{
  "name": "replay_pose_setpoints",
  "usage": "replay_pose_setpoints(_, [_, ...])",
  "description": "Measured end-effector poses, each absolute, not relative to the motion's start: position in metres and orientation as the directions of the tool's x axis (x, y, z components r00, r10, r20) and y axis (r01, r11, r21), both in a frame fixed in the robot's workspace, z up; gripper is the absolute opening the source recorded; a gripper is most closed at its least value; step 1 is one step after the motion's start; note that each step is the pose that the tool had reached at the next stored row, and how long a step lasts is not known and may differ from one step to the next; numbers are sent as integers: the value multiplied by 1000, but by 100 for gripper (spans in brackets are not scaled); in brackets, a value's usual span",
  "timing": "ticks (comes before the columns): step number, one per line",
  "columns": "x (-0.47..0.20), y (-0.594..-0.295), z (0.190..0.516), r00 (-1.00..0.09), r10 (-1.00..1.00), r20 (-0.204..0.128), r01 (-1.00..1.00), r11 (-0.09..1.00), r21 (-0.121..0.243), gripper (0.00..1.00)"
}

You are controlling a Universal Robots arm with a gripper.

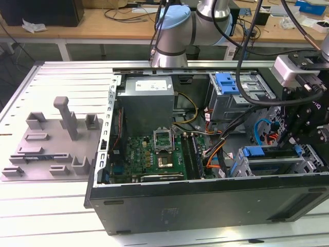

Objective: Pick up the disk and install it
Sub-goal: 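Insert the first disk wire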

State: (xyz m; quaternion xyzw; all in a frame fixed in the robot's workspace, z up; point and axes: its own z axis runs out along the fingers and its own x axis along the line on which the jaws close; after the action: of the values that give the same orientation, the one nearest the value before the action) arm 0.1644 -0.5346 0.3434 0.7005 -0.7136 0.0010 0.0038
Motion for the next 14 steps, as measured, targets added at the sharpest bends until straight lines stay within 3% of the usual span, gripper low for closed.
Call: replay_pose_setpoints(14, [164,-535,346,-19,-1000,6,-1000,19,4,17])
